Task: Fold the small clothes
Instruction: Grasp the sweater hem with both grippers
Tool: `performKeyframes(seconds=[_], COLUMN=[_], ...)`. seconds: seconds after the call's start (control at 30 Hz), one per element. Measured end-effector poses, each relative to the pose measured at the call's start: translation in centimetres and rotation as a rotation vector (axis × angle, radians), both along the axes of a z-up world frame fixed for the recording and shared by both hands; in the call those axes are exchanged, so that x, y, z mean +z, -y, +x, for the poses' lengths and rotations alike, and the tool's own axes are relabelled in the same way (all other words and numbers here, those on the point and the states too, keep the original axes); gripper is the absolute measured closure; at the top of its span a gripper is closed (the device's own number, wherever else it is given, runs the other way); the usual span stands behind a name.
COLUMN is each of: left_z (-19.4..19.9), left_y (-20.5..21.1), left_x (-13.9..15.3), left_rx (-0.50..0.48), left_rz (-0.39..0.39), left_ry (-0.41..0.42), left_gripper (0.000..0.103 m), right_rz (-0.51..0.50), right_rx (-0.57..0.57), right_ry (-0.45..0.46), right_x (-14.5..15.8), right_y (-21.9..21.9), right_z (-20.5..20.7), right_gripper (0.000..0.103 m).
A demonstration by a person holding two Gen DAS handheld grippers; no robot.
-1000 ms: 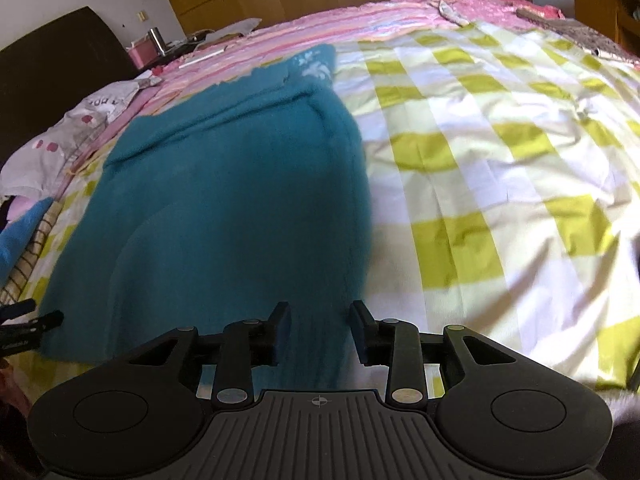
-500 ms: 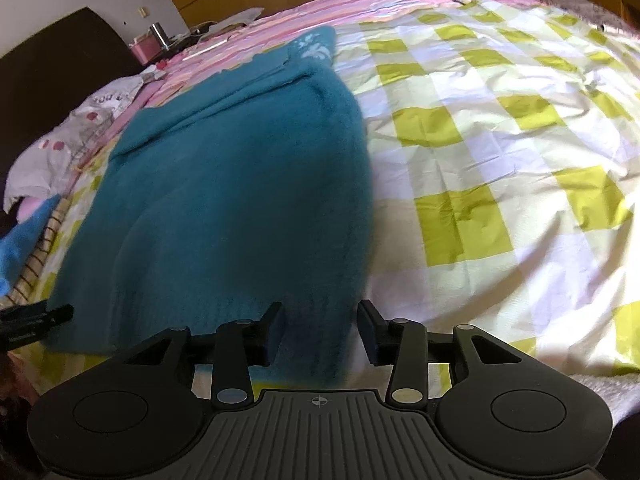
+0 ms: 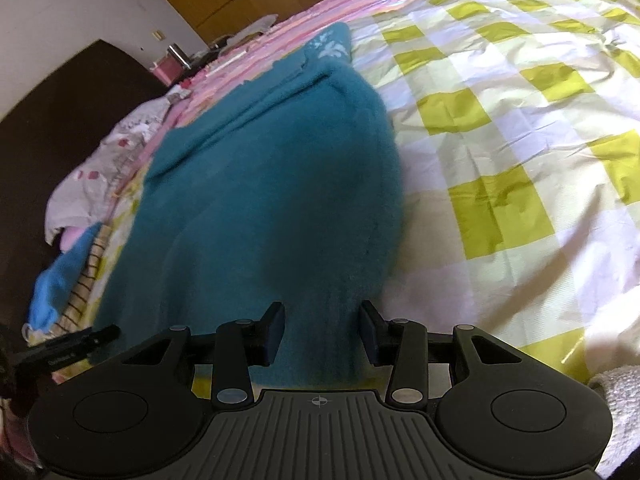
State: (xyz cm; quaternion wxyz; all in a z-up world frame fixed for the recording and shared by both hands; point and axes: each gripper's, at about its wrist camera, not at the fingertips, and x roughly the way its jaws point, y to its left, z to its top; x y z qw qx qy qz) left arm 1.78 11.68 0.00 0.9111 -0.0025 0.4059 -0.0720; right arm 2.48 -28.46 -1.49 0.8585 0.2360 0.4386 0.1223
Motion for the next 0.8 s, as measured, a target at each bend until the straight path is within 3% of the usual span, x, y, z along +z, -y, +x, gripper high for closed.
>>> performKeyframes(seconds=[0.37, 0.5, 0.57, 0.8], left_z=[1.1, 1.2, 1.3, 1.8], left_y=[0.5, 0.3, 0.1, 0.2], left_x=[-0.5, 0.0, 0.1, -0.3], left_rx=[0.005, 0.012, 0.016, 0.007], left_rz=[0.017, 0.006, -0.010, -0.033], left_ry=[-0.035, -0.035, -0.036, -0.041], left_gripper=[0.052, 0.065, 0.070, 0.071], right_rz=[0.043, 0.091, 0.115, 0.141], right_rx=[-0.003, -0.017, -0.020, -0.008], right_ry=[-0.003, -0.016, -0.024, -0.018], right_x=[-0.8, -1.1, -1.3, -1.8], right_y=[0.0, 0.4, 0.4, -0.1], right_z=[0.9, 1.0, 1.0, 1.8], right_gripper=[0.065, 0.079, 0.080, 0.078])
